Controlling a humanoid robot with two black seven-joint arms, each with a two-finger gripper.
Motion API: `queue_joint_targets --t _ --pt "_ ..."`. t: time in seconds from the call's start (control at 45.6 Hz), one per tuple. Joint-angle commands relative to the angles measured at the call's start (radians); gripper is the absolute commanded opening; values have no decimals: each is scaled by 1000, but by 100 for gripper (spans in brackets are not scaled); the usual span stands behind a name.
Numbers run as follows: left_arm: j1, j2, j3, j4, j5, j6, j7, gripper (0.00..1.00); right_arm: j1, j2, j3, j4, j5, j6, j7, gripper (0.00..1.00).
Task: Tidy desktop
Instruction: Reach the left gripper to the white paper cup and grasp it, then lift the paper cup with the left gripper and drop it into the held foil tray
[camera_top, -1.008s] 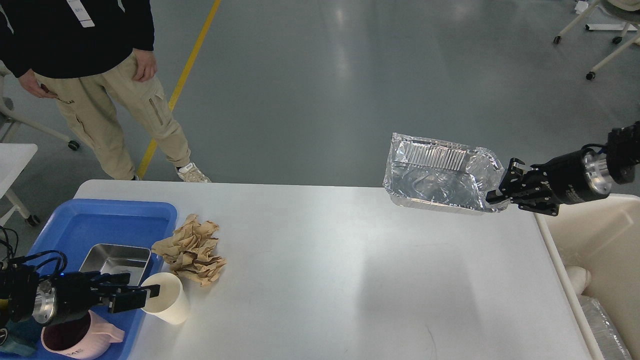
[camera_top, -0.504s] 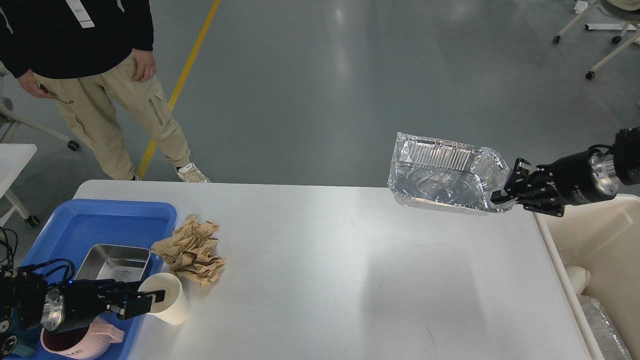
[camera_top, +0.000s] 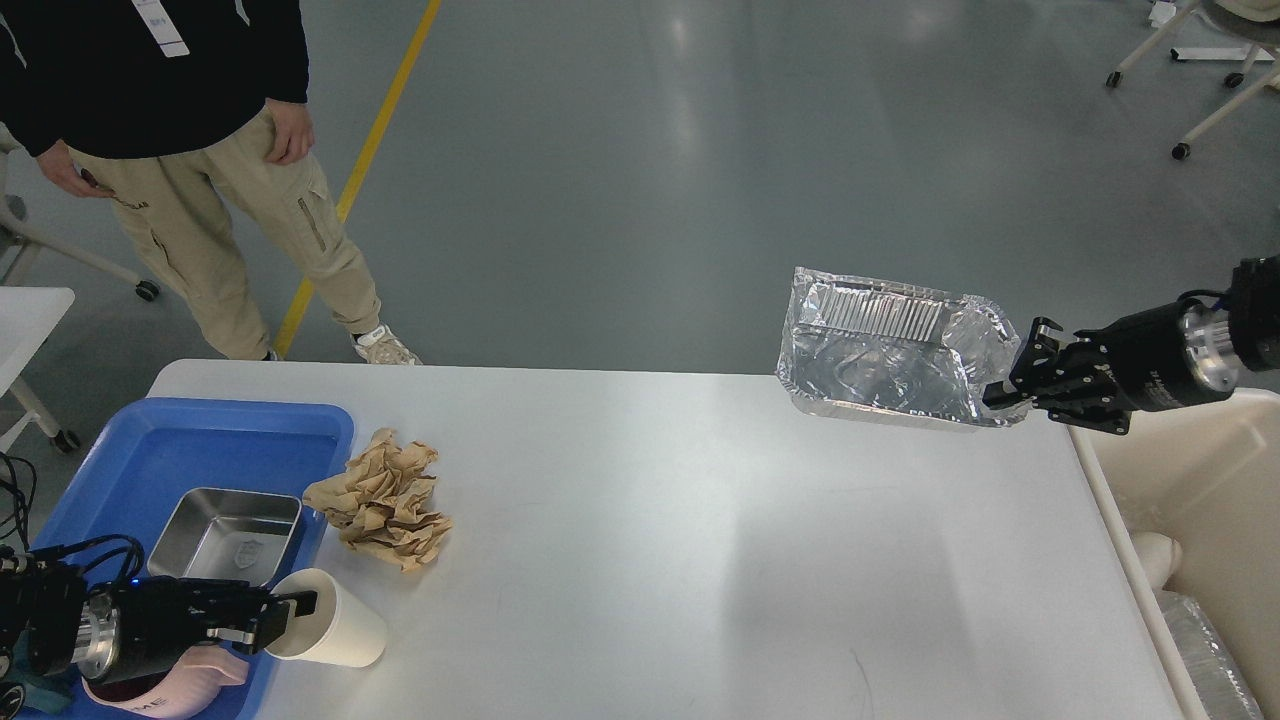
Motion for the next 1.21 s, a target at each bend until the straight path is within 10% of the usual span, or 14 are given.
queue_joint_targets --t 0.0,0.657,1.183 --pt "-3 0 0 -1 -2 0 -10 9 -1 0 0 0 -3 0 0 0" --pt "-193 134 -66 -43 -431 -26 -61 8 2 43 23 43 -8 0 0 0" --pt "-658 19 -49 -66 -437 -294 -46 10 -14 118 44 52 -10 1 0 0"
